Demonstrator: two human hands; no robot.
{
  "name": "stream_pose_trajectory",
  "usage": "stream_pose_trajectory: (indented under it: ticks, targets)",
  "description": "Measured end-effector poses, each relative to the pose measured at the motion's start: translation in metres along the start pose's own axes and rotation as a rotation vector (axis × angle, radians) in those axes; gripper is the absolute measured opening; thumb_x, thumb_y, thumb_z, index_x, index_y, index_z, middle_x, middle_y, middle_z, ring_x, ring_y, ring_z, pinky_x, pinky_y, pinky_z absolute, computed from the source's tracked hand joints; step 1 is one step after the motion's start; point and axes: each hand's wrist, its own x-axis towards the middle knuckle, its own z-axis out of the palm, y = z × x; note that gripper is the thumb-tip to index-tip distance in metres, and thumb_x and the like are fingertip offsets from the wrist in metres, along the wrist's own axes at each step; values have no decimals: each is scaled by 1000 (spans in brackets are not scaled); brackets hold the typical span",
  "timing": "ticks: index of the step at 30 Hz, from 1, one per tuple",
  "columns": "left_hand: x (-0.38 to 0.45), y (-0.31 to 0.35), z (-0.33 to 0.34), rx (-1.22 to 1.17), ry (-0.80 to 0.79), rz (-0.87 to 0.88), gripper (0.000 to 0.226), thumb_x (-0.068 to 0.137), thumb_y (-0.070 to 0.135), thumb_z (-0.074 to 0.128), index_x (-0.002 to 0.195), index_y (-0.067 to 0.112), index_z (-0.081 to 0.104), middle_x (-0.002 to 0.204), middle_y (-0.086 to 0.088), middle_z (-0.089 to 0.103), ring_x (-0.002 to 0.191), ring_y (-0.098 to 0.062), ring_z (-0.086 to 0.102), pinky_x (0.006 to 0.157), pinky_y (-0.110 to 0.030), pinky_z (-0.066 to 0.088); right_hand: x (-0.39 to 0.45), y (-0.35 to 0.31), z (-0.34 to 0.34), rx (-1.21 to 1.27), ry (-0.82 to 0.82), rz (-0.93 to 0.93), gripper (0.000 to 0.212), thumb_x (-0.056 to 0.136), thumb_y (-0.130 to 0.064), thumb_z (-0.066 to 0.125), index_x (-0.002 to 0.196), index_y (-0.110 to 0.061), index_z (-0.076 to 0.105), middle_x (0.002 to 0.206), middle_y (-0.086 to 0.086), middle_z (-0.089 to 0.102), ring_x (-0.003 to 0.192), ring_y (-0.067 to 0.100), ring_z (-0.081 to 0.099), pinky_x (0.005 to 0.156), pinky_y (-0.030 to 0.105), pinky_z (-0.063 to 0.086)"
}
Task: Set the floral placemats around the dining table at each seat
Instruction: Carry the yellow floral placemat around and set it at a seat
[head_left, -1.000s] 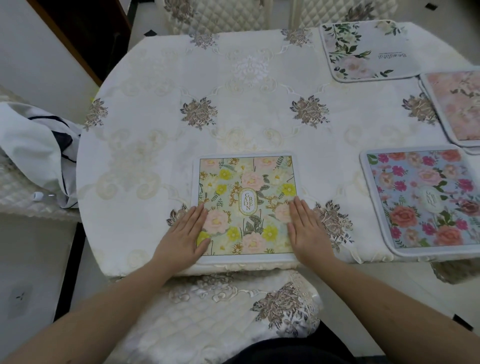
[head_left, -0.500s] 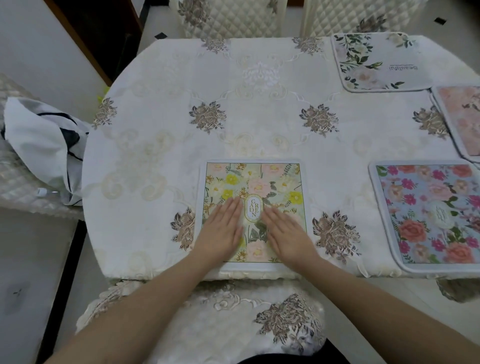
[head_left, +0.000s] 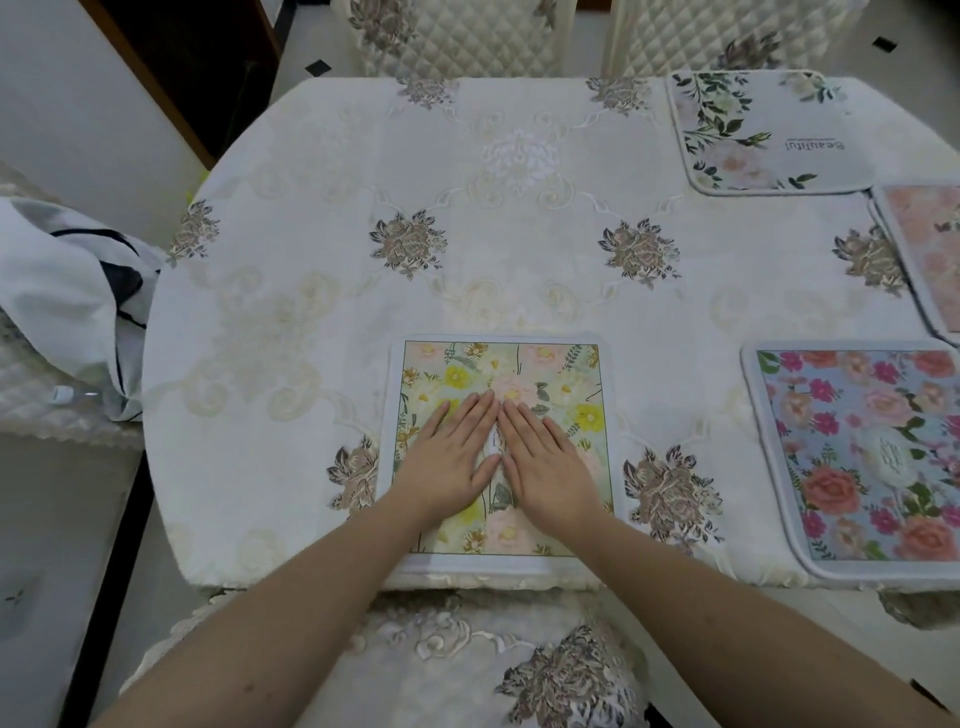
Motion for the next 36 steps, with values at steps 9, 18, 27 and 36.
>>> stream_pose_trajectory:
  ticks: [9,18,27,36]
  targets:
    - [49,-20,-9,8,6,-27,64,102,49,13,157,20,2,165,6,-2,150,-7,-8,122,-36,-6,47,10,-3,-9,37,76,56,103,-35,19,152,-9,28,159,4,27,148,17,21,118,40,15]
    - [64,-28,-9,-30,48,-88,66,100,52,7,158,20,7,165,6,-1,151,-8,-5,123,-39,-1,76,17,-5,-18,76,103,57,101,-36,15,154,-17,22,162,3,17,150,17,12,119,41,7]
    - [68,-39,-12,-90,74,-282,72,94,60,17,158,30,3,165,5,-4,152,-11,-7,122,-39,-8,88,22,-6,31,90,231,56,101,-36,16,156,-24,15,163,1,10,150,15,4,122,43,1]
    - [50,-56,-13,-85,92,-341,73,96,57,17,158,23,0,166,-2,-4,152,-16,-5,124,-38,-2,80,29,-8,51,143,384,57,101,-38,18,155,-19,19,162,5,15,150,18,10,122,40,4]
